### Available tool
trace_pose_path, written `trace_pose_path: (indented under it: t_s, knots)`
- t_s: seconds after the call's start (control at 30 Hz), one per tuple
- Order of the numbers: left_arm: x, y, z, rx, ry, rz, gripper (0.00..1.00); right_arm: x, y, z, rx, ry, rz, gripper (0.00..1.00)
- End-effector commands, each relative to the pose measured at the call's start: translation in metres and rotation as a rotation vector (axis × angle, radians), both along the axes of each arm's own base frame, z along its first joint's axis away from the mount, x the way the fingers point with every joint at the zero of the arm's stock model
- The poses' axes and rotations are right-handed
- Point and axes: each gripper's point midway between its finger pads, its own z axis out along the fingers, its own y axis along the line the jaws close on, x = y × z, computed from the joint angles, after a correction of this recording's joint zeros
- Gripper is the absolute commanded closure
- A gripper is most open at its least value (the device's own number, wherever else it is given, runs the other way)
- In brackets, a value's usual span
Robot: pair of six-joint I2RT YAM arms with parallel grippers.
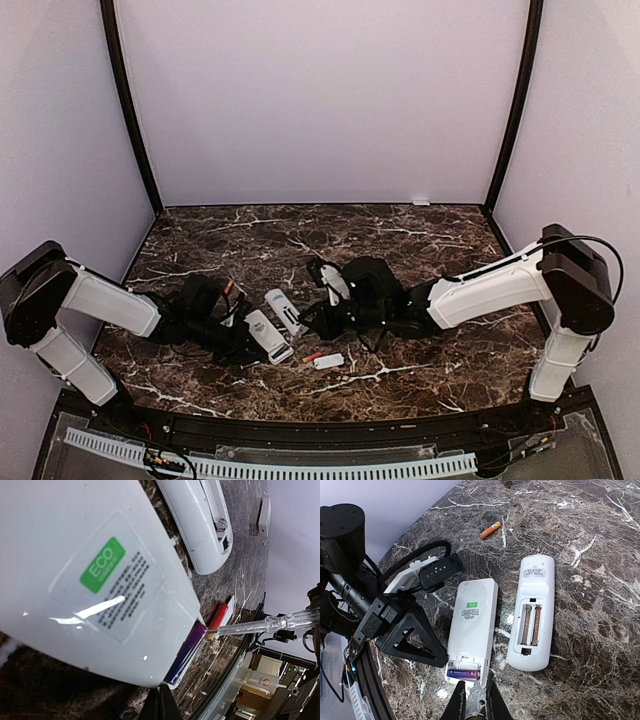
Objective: Unload the batteries from the remote control
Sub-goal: Remove the battery from the remote control without the battery cover.
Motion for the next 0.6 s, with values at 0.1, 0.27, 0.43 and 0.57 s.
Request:
trace_pose_path:
  t_s: [0.1, 0.27, 0.43, 0.57]
  knots:
    - [0.005, -0.001, -0.004, 0.022, -0.011, 0.01, 0.98, -0.002, 0.009, -0.001, 0.069, 0.026, -0.008, 1.0]
    - [0.005, -0.002, -0.004, 0.023, -0.009, 0.011, 0.98, 0.001, 0.008, 0.005, 0.095, 0.015, -0.024, 1.0]
    - [0.006, -0.003, -0.004, 0.019, -0.007, 0.006, 0.98, 0.004, 0.009, 0.008, 0.106, 0.006, -0.038, 1.0]
    - [0.006, -0.003, -0.003, 0.02, -0.011, 0.009, 0.98, 0.005, 0.009, 0.009, 0.108, 0.005, -0.039, 1.0]
